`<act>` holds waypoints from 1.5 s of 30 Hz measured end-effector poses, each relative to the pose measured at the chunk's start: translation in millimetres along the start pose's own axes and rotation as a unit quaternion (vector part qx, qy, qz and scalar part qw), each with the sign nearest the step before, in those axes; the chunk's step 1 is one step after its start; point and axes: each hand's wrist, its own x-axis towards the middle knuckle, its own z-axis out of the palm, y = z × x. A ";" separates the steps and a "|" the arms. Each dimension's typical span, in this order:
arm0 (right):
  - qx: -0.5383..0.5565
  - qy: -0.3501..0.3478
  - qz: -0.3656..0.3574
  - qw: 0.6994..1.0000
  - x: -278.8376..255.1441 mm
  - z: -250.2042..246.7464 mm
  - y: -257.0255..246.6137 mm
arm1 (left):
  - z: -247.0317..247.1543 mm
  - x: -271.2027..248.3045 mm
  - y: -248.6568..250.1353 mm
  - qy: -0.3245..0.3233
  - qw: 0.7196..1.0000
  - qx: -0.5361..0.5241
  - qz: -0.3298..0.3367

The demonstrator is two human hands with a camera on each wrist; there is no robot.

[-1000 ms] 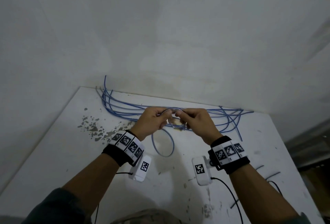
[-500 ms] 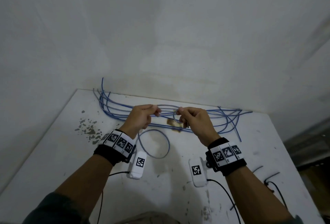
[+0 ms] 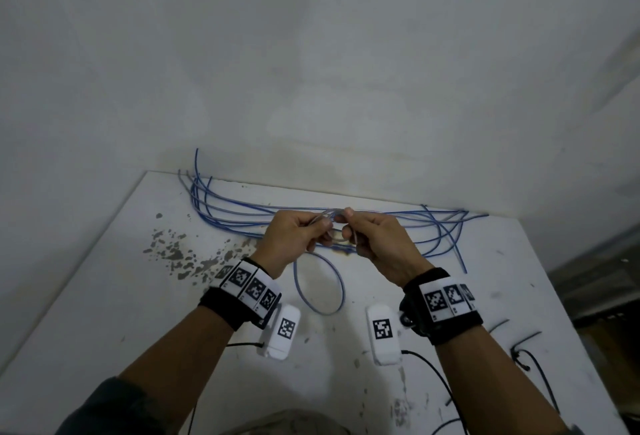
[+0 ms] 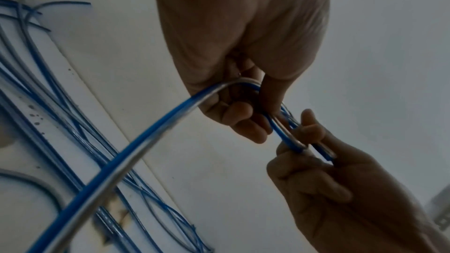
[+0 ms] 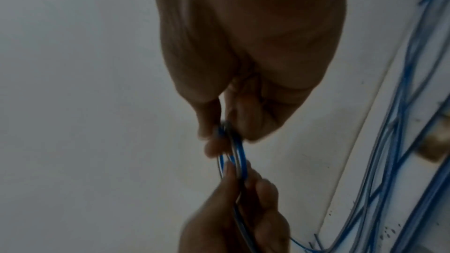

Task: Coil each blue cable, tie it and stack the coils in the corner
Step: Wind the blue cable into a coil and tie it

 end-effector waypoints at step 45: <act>-0.075 0.118 -0.151 0.979 -8.3 0.8 4.0 | -48.4 7.0 21.9 0.117 0.987 0.110 0.023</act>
